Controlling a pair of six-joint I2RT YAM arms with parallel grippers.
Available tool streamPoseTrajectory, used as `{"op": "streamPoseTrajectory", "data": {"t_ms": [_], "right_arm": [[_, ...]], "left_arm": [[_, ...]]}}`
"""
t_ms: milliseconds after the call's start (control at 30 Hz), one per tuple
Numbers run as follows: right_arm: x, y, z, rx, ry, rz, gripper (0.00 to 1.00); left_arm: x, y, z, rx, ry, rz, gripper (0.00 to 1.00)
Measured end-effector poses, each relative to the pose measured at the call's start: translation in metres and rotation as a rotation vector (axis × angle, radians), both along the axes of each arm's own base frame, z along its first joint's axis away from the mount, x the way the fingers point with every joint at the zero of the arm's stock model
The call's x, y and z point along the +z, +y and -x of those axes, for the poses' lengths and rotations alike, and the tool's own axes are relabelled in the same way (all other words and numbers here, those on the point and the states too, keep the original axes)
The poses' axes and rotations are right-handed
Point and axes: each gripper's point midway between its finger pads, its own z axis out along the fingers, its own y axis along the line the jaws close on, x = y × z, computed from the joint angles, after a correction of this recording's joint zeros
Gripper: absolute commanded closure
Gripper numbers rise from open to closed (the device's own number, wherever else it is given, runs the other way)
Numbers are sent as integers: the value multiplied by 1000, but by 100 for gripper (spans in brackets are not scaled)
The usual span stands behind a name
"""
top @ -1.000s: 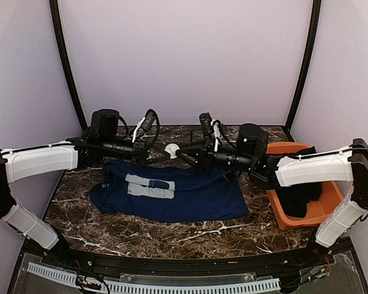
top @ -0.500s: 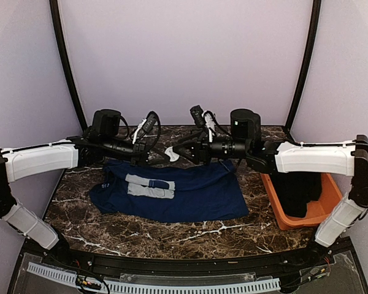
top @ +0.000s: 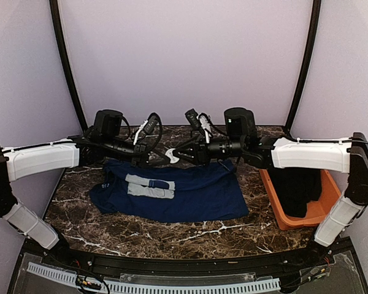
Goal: Pin the brooch onto the clothing
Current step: Pass from the left arm to the right
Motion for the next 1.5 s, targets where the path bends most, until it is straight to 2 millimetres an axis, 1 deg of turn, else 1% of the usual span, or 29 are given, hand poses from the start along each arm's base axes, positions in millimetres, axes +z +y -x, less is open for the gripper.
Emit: {"op": "streamPoseTrajectory", "data": {"t_ms": [133,233,300,333,433,500,567,600,700,767,1000,1067,1167,1233,1300,1333,1367,1400,1433,1467,1500], "right_arm": [[-1,-2,-1,5,9,1,82],[-2,-2,1,19,10,5,93],[-3,-2,4,32,20,6,99],[-3,-2,4,34,24,7,100],[-3,-3,5,46,33,10,100],[-4,-4,6,49,37,13,100],[-4,-4,6,49,37,13,100],[-4,-4,6,51,37,13,100],[-4,-4,6,48,37,14,100],[-4,-4,5,44,35,14,100],[-8,-5,2,30,38,22,100],[-9,-6,2,30,38,20,100],[-10,-7,1,23,37,21,100],[-12,-11,0,2,28,25,100],[-13,-18,-3,-39,8,29,100],[-13,-21,-5,-63,-3,32,100],[-12,-26,-6,-90,-21,32,100],[-10,-31,-10,-130,-43,32,100],[-9,-37,-12,-158,-60,34,100],[-9,-43,-15,-193,-77,38,100],[-8,-49,-19,-236,-94,44,100]], "left_arm": [[-1,0,-1,5,1,-3,99],[-3,0,-1,5,5,-6,99],[-4,0,-2,7,7,-9,99],[-5,0,-2,8,10,-12,99],[-7,-1,-3,10,13,-16,99],[-8,-1,-3,9,12,-17,96],[-8,-1,-3,10,11,-18,84],[-8,-1,-4,14,8,-21,77],[-9,0,-6,25,3,-26,77],[-9,-1,-7,30,0,-28,74],[-11,0,-10,46,-5,-37,73],[-11,0,-10,48,-6,-39,69],[-11,0,-12,55,-11,-43,59],[-13,1,-14,66,-15,-53,56],[-17,3,-16,86,-16,-72,47],[-19,4,-18,96,-17,-81,39],[-22,5,-20,109,-18,-95,36],[-24,6,-22,122,-22,-106,30],[-26,7,-23,134,-23,-118,26],[-28,9,-26,149,-29,-130,19],[-31,10,-29,164,-32,-143,15]]}}
